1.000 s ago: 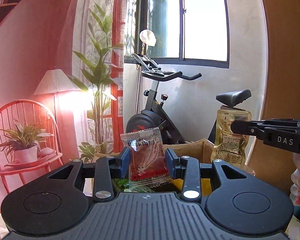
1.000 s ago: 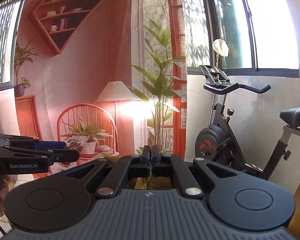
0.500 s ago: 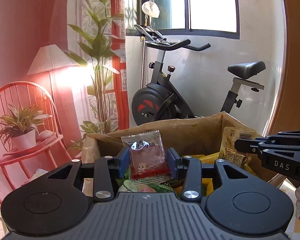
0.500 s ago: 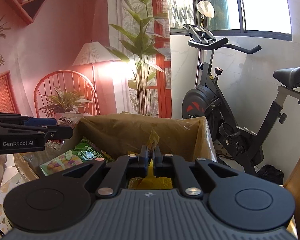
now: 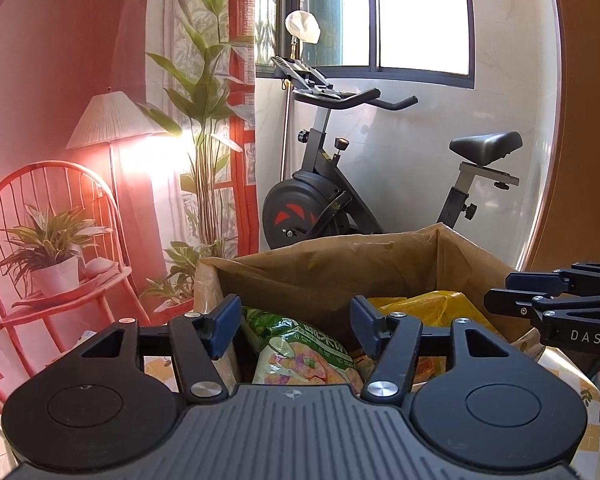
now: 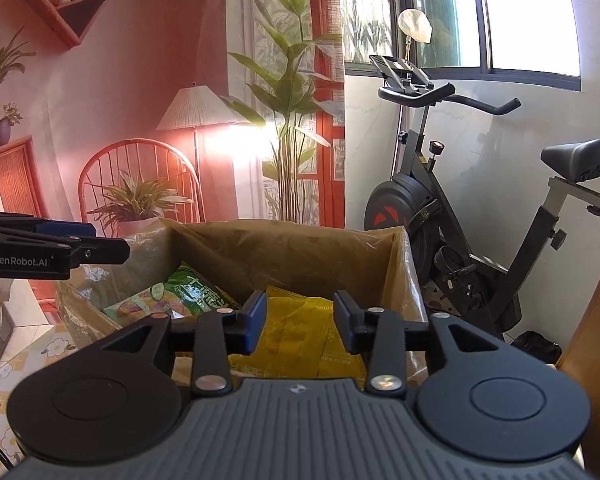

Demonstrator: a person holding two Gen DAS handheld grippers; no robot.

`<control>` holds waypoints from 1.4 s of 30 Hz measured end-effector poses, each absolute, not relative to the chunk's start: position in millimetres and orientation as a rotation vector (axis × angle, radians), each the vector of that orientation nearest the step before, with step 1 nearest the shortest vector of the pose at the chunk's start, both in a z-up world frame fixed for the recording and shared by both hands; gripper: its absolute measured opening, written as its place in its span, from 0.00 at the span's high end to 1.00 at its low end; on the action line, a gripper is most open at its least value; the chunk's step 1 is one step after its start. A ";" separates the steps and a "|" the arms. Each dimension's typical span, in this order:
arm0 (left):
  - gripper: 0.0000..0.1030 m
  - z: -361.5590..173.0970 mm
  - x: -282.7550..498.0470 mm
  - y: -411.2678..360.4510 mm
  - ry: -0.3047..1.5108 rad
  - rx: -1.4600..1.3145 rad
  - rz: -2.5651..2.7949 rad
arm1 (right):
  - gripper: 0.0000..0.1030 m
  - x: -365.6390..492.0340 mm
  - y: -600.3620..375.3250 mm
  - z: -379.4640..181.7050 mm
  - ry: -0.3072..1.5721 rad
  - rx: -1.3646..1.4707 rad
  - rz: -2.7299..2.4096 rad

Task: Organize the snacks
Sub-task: 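Move both grippers down to the orange wrapped bar on the table, then grasp the orange wrapped bar with the left gripper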

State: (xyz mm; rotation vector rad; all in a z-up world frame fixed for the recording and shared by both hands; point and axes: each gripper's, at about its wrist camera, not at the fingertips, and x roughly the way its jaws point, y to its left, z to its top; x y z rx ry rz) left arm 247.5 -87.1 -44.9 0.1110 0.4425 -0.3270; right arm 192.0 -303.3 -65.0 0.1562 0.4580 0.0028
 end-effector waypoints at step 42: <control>0.39 -217.4 160.6 -44.9 0.867 -0.113 -0.424 | 0.49 100.6 -208.9 -216.2 0.801 0.077 0.242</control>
